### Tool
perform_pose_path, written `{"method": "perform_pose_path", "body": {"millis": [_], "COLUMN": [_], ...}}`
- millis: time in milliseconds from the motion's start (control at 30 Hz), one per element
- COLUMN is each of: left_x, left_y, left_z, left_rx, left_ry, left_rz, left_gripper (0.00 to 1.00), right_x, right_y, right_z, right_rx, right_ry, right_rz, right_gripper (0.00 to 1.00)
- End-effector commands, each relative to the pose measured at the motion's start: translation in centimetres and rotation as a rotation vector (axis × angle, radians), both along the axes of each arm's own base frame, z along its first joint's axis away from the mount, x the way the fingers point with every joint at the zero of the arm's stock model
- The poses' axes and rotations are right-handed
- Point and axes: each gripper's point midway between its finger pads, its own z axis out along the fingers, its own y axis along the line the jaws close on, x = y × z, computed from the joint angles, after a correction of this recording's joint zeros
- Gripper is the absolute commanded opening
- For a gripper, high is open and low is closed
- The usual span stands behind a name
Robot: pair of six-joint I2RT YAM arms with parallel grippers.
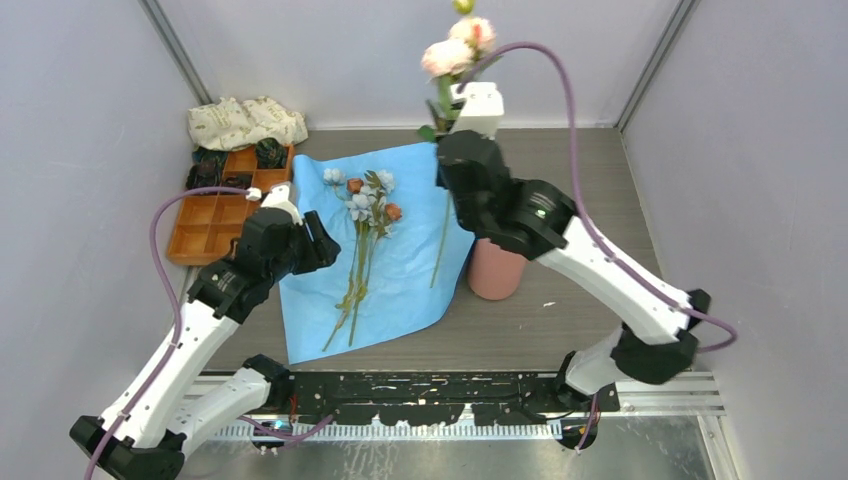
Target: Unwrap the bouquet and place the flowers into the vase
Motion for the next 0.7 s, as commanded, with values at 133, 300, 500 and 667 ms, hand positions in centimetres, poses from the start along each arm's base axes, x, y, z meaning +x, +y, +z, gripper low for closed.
{"method": "perform_pose_path", "body": {"millis": [133, 300, 500, 667], "left_x": [1.3, 1.3, 1.3, 1.1], "left_y": [-1.7, -2.1, -2.3, -2.2], "left_z": [0.9, 0.8, 0.8, 0.9], "left_rx": [-0.064, -0.086, -0.097, -0.099], "left_ry": [-0.034, -0.03, -0.03, -0.035], "left_rz": [-0.033, -0.04, -0.044, -0.044], "left_gripper": [0.55, 0.55, 0.54, 0.54], "right_x": [-3.3, -4.2, -3.9, -3.1], "right_y": [-13.6, -15.8, -15.9, -15.5], "right_z": [11.1, 13.0, 14.3, 14.3], "right_rx": [-0.01, -0.028, -0.068, -0.119], "right_ry": [-0.345, -0.389, -0.446, -0.455], "right_rz": [-0.355, -0.403, -0.42, -0.439], "right_gripper": [0.01, 0.01, 0.01, 0.01]}}
